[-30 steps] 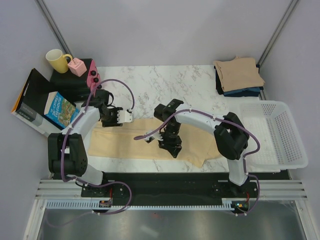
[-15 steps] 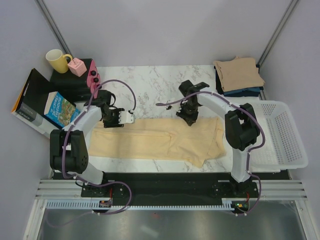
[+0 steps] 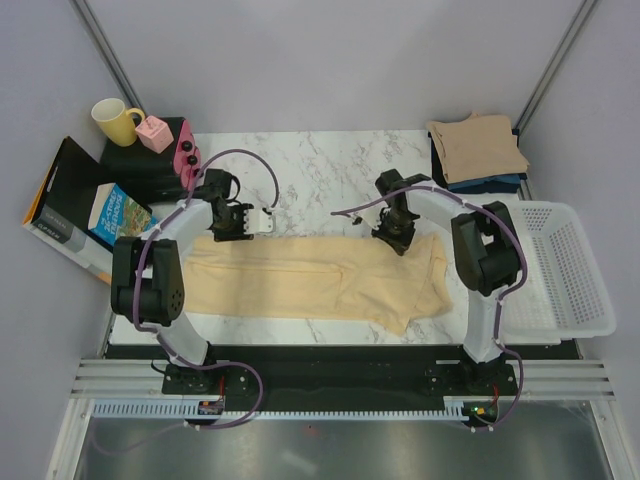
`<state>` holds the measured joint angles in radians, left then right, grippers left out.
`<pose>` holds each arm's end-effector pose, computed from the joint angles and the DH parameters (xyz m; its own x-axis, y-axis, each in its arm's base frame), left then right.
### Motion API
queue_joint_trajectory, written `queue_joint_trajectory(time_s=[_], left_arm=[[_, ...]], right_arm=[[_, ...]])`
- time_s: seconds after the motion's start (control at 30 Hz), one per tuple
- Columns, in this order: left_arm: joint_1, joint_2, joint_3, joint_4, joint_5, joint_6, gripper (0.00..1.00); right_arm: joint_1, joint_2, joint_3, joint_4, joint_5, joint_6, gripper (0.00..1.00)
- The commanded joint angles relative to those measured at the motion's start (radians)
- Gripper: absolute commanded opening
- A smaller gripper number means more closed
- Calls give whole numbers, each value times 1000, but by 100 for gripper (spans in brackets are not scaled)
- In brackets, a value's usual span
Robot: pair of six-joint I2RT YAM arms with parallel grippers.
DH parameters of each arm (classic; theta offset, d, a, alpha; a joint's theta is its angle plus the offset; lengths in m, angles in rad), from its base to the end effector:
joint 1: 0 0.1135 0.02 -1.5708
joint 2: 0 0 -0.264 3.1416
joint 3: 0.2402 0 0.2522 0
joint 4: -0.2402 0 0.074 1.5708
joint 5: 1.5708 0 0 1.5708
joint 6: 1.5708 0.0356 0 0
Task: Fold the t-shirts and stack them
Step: Fold the tshirt
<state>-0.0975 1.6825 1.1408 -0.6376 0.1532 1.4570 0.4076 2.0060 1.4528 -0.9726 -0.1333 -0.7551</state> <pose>0.3298 -0.0377 0.2000 0.0487 0.9818 -0.1835 0.9315 0.0216 0.3631 0.3435 0.1535 0.1661 -0.3948 -0.9104 -0.1237 -0.9187 0.3895 0.0658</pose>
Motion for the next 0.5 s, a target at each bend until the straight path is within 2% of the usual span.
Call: queue_joint_trajectory(time_s=[0.0, 0.1, 0.3, 0.37, 0.47], left_arm=[[-25, 23, 31, 78, -53, -61, 52], [-41, 32, 31, 99, -81, -72, 52], [-61, 54, 39, 139, -121, -87, 52], [-64, 57, 37, 139, -122, -89, 52], [-64, 54, 28, 138, -106, -90, 52]], right_arm=[[-38, 20, -11, 194, 164, 1, 0], [-61, 56, 23, 256, 211, -19, 0], [-92, 187, 214, 282, 233, -4, 0], [-92, 207, 230, 291, 232, -3, 0], [-90, 223, 212, 366, 313, -16, 0]])
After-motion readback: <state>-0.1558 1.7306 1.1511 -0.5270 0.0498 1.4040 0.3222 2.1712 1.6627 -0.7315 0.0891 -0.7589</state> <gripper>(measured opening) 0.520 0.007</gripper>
